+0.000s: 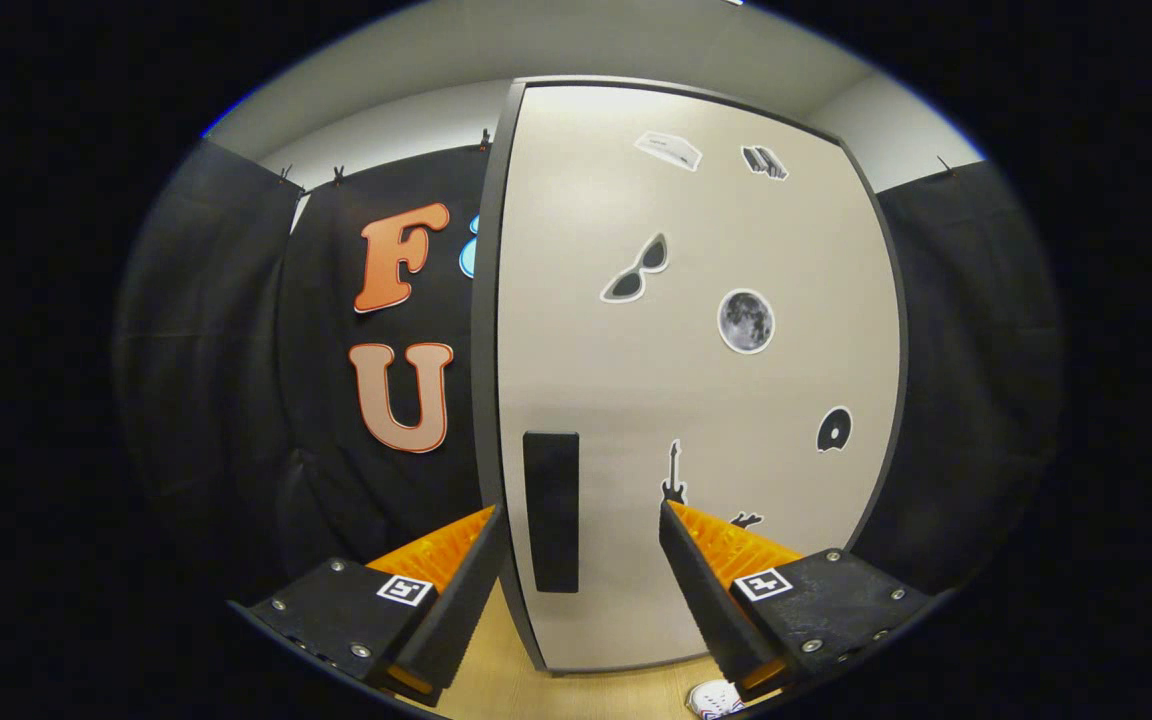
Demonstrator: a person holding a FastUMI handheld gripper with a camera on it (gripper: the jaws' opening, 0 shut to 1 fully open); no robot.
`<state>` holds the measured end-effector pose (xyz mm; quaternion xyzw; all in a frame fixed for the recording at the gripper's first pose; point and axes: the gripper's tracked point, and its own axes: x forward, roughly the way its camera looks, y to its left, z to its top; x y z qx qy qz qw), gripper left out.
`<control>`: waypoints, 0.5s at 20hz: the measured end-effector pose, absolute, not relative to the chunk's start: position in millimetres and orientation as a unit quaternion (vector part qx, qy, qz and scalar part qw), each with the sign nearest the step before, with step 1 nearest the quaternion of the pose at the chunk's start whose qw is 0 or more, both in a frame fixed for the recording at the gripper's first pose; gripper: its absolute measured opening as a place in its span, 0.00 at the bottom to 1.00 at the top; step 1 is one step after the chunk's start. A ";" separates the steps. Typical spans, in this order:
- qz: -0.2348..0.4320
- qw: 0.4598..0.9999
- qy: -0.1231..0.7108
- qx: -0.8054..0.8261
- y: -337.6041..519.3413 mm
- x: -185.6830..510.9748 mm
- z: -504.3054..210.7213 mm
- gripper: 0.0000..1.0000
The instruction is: Open the shoe cabinet door, grab the shoes and put them into the shoe cabinet, then close the shoe cabinet door.
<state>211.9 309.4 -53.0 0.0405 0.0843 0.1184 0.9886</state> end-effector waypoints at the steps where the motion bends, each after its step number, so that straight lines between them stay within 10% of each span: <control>1: 0.121 0.987 0.092 0.045 314.8 216.1 -58.2 0.92; 10: 0.137 0.984 0.101 0.047 331.7 229.5 -70.7 0.37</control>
